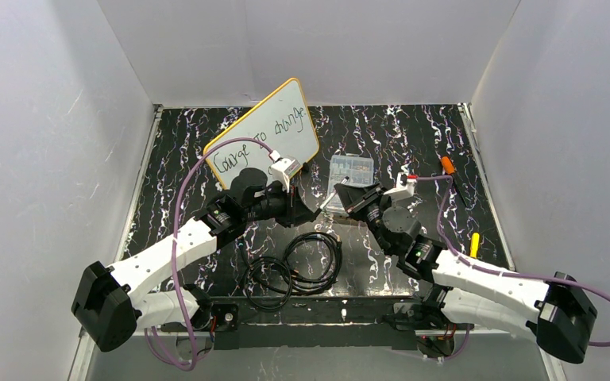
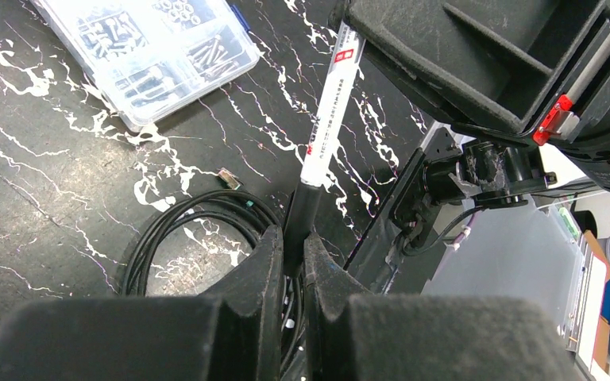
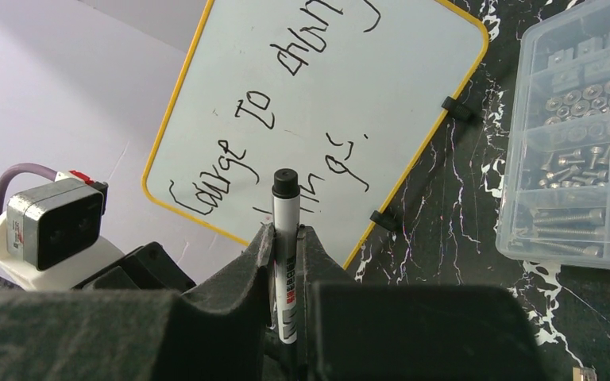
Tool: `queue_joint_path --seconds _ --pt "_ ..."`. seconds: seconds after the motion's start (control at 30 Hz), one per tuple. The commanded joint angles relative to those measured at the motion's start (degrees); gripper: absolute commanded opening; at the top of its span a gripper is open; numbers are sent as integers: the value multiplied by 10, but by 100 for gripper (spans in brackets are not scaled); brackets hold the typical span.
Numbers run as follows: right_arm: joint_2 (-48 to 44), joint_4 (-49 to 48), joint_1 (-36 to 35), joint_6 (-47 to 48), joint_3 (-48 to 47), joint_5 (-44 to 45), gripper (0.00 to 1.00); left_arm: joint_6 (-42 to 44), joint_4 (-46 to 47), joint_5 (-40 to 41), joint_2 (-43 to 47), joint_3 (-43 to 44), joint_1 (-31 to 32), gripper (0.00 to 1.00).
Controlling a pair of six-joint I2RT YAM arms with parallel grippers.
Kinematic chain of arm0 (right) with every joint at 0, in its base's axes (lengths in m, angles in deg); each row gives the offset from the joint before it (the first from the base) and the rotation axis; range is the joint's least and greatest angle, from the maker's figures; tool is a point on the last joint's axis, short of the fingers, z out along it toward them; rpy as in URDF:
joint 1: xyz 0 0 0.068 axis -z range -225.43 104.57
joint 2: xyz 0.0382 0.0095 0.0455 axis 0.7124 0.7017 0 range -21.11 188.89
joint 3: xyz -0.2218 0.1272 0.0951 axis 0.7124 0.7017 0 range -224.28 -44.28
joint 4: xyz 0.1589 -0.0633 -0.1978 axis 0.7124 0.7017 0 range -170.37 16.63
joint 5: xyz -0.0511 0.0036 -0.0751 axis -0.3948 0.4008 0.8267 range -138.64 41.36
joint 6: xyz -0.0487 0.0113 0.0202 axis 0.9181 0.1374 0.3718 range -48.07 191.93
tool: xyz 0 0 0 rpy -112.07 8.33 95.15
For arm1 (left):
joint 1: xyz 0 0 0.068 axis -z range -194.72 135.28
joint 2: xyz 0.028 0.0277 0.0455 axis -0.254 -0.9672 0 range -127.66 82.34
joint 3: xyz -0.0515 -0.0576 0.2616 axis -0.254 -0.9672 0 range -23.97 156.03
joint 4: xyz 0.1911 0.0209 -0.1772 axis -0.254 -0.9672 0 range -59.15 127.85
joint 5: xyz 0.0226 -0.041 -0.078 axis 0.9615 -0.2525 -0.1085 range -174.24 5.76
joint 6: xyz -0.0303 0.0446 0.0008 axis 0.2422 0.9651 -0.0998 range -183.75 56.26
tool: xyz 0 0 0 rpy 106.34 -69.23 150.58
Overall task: Write a sentence on the whiteboard
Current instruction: Close the whiteboard marker at the center of the board.
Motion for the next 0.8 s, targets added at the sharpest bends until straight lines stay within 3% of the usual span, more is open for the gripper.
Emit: queue_joint_path --seconds 0.0,0.43,0.67,0.7,0.77 --pt "21 90 -66 -26 11 -154 1 -19 198 80 8 57 -9 0" --pt "42 85 -103 -48 17 -131 1 -25 211 85 3 57 -8 0" --pt "-8 128 -106 -20 13 -54 1 -26 188 61 31 28 -10 0" --pt "-15 140 -106 -15 10 -44 1 -26 175 57 40 24 -10 2" --pt "-28 151 -106 -3 4 -29 1 -20 147 53 56 11 -11 20"
